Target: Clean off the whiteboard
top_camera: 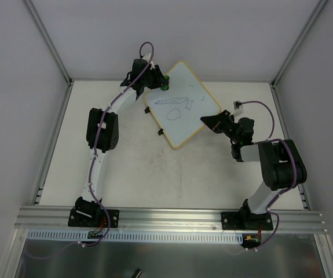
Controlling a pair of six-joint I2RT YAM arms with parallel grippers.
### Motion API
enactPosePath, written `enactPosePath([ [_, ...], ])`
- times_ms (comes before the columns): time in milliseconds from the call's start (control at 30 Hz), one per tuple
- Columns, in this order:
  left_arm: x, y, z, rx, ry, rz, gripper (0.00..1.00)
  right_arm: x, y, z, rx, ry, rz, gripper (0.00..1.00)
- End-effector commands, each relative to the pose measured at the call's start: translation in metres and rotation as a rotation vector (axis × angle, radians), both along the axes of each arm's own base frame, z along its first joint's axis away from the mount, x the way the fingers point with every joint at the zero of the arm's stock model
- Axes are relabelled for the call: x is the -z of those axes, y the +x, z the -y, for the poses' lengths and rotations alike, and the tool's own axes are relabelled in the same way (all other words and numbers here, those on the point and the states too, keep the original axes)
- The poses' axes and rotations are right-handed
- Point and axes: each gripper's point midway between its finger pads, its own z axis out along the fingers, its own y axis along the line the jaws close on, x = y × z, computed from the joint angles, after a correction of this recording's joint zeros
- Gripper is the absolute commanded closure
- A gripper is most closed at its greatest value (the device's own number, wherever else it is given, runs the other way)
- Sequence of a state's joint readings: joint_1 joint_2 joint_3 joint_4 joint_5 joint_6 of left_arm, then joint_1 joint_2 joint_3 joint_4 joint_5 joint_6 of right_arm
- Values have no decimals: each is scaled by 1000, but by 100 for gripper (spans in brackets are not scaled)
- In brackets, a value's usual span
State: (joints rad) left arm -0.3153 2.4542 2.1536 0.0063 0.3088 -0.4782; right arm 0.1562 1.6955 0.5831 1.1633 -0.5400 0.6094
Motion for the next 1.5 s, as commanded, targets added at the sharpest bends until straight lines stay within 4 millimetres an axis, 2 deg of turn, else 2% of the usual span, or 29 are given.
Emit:
enactPosePath([
  [0,9,-6,4,-15,7,-60,100,-8,-18,-21,-129,-26,77,100],
  [200,1,-6,15,16,-11,-43,100,-9,-17,-21,-129,-25,79,100],
  [400,-15,-14,44,95,-16,8,100,-9,-17,-21,-132,-23,79,100],
  [433,-19,-19,55,123,-6,28,100,-9,-18,-22,-133,-23,78,100],
  [600,-27,-35,83,195,31,83,100,-8,-17,-22,-133,-23,75,100],
  [767,-25,-51,104,260,28,82,100,-9,-18,-23,-136,-22,77,100],
  [900,-22,-71,130,327,34,83,100,-10,-18,-24,-139,-23,82,100],
  [1033,-22,-89,147,392,47,100,100,-10,-18,-24,-143,-23,82,100],
  [1167,-26,-104,160,464,57,130,100,-10,-19,-25,-144,-24,82,100],
  [1467,-38,-129,169,559,59,162,100,-9,-18,-25,-144,-25,80,100],
])
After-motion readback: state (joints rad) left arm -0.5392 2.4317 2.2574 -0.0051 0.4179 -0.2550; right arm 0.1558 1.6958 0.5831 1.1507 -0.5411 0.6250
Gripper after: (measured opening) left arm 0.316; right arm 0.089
